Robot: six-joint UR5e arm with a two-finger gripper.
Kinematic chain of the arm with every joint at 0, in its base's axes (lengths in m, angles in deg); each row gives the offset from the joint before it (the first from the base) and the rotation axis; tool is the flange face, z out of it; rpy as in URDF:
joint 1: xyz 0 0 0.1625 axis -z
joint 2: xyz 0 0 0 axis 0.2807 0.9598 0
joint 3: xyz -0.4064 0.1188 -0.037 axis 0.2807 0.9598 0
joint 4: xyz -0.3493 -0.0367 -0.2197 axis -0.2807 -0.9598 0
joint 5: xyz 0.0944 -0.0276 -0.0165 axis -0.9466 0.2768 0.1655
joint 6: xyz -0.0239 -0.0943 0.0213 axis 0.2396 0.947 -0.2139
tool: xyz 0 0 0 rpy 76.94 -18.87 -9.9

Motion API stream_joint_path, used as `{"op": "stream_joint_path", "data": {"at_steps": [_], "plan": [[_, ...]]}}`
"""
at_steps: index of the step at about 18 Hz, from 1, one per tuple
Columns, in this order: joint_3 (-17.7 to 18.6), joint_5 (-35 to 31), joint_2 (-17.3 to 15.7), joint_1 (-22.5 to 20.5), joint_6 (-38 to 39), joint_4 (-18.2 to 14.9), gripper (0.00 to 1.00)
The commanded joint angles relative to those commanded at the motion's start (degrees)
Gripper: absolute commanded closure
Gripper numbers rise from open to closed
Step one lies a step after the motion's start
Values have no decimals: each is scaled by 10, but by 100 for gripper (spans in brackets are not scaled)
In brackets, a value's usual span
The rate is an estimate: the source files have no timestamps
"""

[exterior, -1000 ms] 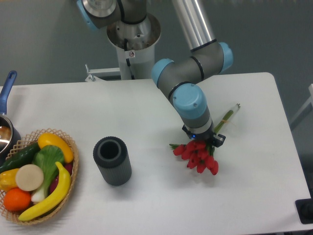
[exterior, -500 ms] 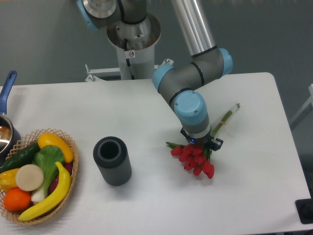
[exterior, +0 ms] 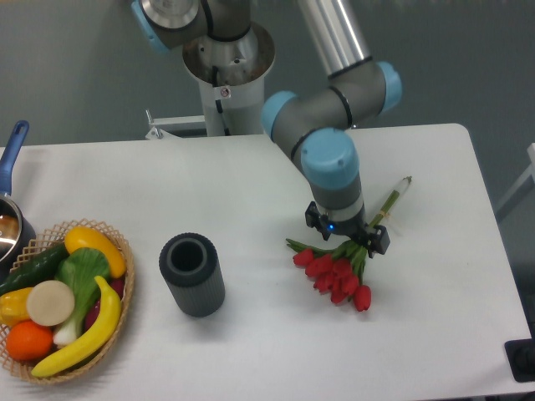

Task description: Place the flowers on the table

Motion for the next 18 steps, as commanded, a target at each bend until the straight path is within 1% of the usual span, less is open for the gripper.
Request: {"op": "stream_joint_path", "data": {"at_steps": [3, 5, 6, 8, 11, 13, 15, 18], "plan": [[1, 50, -36, -20, 0, -4, 0], [1, 56, -66, -37, 0, -11, 0], [-2, 58, -80, -42, -5, -21, 0], [-10, 61, -108, -61, -61, -58, 0], [-11, 81, -147, -104, -161, -121, 0], [-9, 90, -166, -132, -220, -148, 0], [-4, 112, -183, -162, -277, -168, 0], [1, 143, -202, -203, -326, -191, 0]]}}
